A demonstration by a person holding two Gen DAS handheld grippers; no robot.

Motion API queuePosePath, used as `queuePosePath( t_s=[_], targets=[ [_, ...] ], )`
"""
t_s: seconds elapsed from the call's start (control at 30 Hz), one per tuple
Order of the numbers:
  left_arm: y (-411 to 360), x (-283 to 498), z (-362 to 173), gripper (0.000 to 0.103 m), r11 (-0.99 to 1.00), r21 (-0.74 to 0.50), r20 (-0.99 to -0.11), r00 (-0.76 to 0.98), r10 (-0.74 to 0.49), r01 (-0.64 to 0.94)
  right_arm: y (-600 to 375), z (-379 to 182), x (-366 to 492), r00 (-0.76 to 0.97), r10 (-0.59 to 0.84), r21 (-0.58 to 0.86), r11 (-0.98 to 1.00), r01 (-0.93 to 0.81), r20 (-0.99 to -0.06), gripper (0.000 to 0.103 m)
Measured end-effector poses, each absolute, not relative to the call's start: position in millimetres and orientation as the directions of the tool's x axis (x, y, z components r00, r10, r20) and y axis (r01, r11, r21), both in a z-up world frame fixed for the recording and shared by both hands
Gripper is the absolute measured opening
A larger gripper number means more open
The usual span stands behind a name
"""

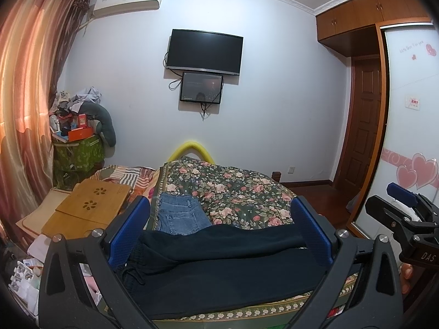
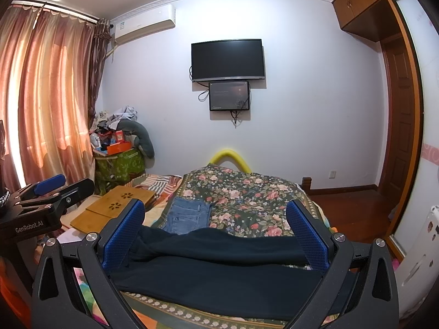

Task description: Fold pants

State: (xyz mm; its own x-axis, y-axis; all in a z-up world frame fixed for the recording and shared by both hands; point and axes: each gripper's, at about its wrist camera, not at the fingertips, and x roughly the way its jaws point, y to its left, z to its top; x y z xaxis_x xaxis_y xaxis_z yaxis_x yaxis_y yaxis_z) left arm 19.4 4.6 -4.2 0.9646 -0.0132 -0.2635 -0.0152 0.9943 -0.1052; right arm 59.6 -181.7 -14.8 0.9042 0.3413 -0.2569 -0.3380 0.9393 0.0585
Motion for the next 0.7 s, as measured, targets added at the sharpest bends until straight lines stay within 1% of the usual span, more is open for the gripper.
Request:
queuePosePath(
  t_s=[0.7],
  targets=[
    [1.9,21.1,-6.9,0.103,0.995,-0.1,-0.264,0.964,-0.007,-0.02,-182.2,-13.1,60.1,0.903,0.344,0.059,0.938,-0.341,-0.257,0.102]
  ],
)
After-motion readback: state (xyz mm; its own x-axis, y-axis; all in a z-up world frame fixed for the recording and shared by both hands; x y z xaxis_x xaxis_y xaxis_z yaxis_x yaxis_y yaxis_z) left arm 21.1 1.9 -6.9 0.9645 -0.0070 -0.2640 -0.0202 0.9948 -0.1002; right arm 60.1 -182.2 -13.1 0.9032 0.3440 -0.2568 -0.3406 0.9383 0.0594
